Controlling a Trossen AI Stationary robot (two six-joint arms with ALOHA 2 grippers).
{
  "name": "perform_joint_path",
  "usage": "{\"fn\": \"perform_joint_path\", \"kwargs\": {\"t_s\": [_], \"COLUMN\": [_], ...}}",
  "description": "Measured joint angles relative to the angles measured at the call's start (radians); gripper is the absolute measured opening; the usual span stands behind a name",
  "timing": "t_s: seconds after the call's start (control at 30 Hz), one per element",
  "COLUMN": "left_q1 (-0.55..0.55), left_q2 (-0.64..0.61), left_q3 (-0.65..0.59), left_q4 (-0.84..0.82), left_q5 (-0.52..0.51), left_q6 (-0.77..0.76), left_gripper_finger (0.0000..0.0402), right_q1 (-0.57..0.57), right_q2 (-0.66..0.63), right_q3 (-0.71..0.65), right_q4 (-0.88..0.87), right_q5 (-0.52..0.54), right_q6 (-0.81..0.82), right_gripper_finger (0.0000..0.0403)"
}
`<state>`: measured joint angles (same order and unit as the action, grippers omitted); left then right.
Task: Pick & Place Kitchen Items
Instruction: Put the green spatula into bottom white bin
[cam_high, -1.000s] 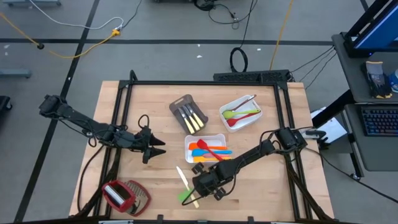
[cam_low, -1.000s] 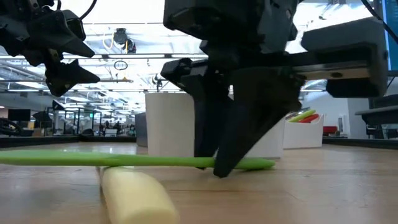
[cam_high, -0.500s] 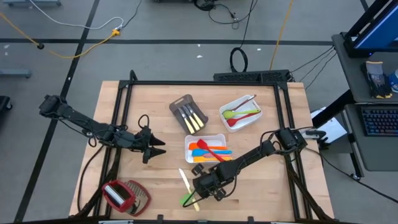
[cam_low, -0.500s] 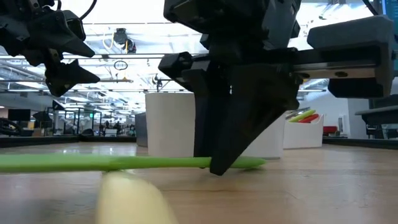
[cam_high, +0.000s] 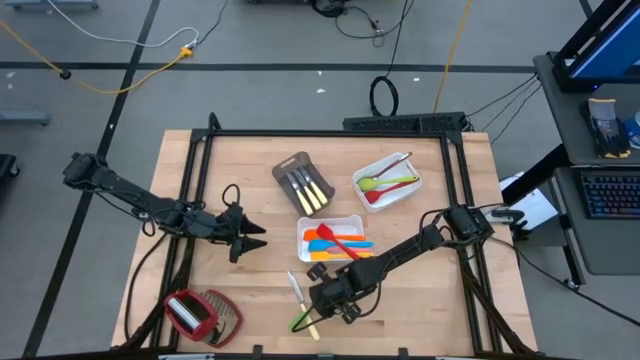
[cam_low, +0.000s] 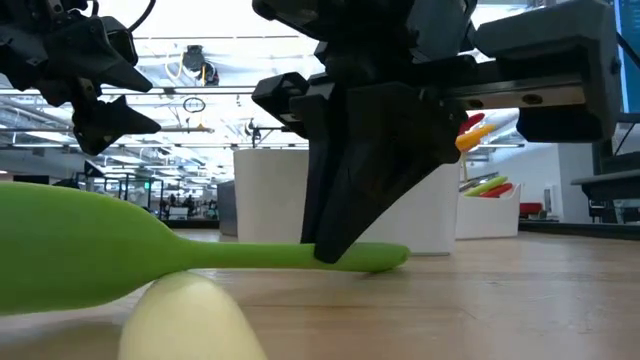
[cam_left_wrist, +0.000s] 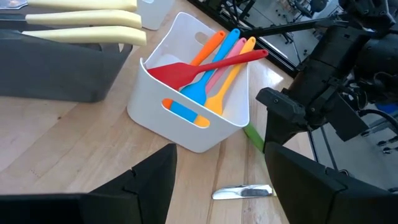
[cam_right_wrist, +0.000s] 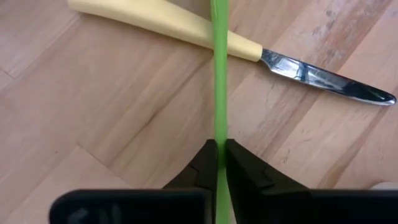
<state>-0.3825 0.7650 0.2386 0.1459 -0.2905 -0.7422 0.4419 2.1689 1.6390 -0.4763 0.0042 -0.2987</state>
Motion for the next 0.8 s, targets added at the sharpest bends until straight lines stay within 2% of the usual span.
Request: {"fn": "perform_joint_path", "kwargs": {"t_s": [0.33, 0.8], "left_q1": [0.000, 0.000], "left_q2": [0.000, 0.000], "left_q3": [0.000, 0.000], "left_q4": [0.000, -0.001], "left_q5": [0.000, 0.000], "left_q6": [-0.001, -0.001], "left_gripper_finger": [0.0250, 0.0250], "right_q1": [-0.004, -0.003], "right_q2": [0.000, -0.004], "right_q3": [0.000, 0.000], "right_q4": [0.005, 0.037], "right_q5": [-0.004, 0.022], "right_q6": [0.060, 0.062], "right_gripper_finger": [0.0005, 0.0002]}}
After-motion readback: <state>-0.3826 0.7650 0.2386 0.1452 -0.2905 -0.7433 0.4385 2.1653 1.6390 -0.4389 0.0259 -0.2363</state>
